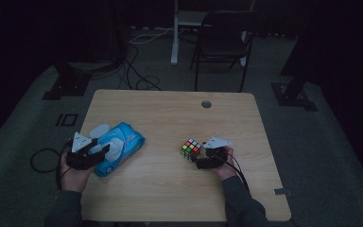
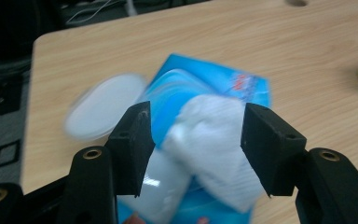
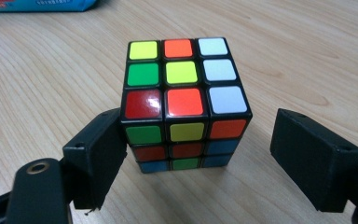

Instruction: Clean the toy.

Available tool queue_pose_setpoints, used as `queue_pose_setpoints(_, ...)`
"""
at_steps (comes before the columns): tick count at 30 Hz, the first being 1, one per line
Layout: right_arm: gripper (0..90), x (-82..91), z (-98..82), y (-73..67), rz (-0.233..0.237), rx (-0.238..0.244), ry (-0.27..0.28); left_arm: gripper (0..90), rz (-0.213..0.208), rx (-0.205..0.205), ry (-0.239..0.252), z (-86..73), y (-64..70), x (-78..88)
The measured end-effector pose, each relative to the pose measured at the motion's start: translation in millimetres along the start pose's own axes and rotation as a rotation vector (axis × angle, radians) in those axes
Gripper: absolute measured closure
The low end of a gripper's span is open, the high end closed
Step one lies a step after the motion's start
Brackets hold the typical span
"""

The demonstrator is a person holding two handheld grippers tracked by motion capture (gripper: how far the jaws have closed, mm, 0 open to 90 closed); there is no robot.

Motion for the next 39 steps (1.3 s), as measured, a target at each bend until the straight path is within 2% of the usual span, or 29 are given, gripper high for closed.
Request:
queue_pose_setpoints(3, 18.9, -1.9, -1.6, -0.2, -0.001, -0.003, -0.007, 45.7, 0.008, 0.008, -0.021, -4.6, -6.2, -3.3)
queue_pose_setpoints(7, 19.2, -1.6, -1.7, -0.8, -0.002, -0.002, -0.002, 45.6, -0.006, -0.015, -0.057, -7.7, -5.6, -11.0)
queue_pose_setpoints(12, 19.3, -1.2, -1.9, 0.0, -0.005, -0.002, 0.002, 43.7, -0.043, -0.057, -0.082, -3.1, 2.8, -24.4)
queue_pose_setpoints(15, 19.3, -0.7, -1.7, 0.1, -0.004, -0.005, 0.007, 42.6, -0.054, -0.074, -0.117, 0.8, 8.9, -36.8)
queue_pose_setpoints(20, 19.3, 0.6, -1.3, 0.2, -0.002, -0.003, 0.014, 43.7, -0.042, -0.086, -0.157, 3.9, 15.7, -49.0)
queue_pose_setpoints(21, 19.2, 1.1, -1.1, 0.2, -0.004, -0.004, 0.015, 47.7, -0.043, -0.086, -0.167, 4.0, 17.7, -51.9)
queue_pose_setpoints(22, 19.2, 1.1, -1.1, 0.2, -0.004, -0.004, 0.015, 47.7, -0.044, -0.090, -0.178, 3.9, 19.3, -54.5)
queue_pose_setpoints(24, 19.3, 1.4, -1.1, 0.3, -0.006, -0.004, 0.016, 59.6, -0.069, -0.071, -0.178, 4.8, 20.3, -56.2)
queue_pose_setpoints(26, 19.3, 1.6, -1.1, 0.3, -0.006, -0.005, 0.016, 62.2, -0.084, -0.055, -0.177, 5.7, 19.1, -55.9)
queue_pose_setpoints(27, 19.3, 1.7, -1.0, 0.3, -0.006, -0.005, 0.016, 65.0, -0.104, -0.046, -0.178, 6.3, 18.1, -54.7)
queue_pose_setpoints(30, 19.5, 1.8, -1.0, 0.1, -0.007, -0.006, 0.017, 68.8, -0.114, -0.031, -0.166, 7.2, 15.9, -52.6)
queue_pose_setpoints(32, 19.5, 2.1, -0.8, 0.0, -0.007, -0.005, 0.018, 70.0, -0.128, -0.005, -0.152, 7.8, 11.8, -50.2)
queue_pose_setpoints(35, 20.3, 2.9, -0.4, -0.2, -0.007, -0.003, 0.023, 79.3, -0.130, -0.009, -0.167, 7.6, 11.8, -51.0)
queue_pose_setpoints(36, 20.7, 2.9, -0.4, -0.2, -0.007, -0.003, 0.023, 79.3, -0.120, -0.014, -0.163, 8.6, 12.5, -50.2)
queue_pose_setpoints(37, 20.8, 3.3, -0.2, -0.6, -0.010, -0.002, 0.024, 86.6, -0.124, -0.006, -0.141, 12.1, 13.2, -46.5)
queue_pose_setpoints(39, 21.3, 3.8, 0.0, -0.8, -0.008, -0.004, 0.027, 88.0, -0.140, -0.007, -0.125, 14.5, 14.9, -44.1)
Point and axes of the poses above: each handheld gripper's, and its own axes: x roughly backward along the jaws, z roughly out of its top, y roughly to its right, the point moved 6 cm from there along -x, roughly forward along the jaws, and after that the axes turned 11 degrees about -y, right-handed, at the moved point
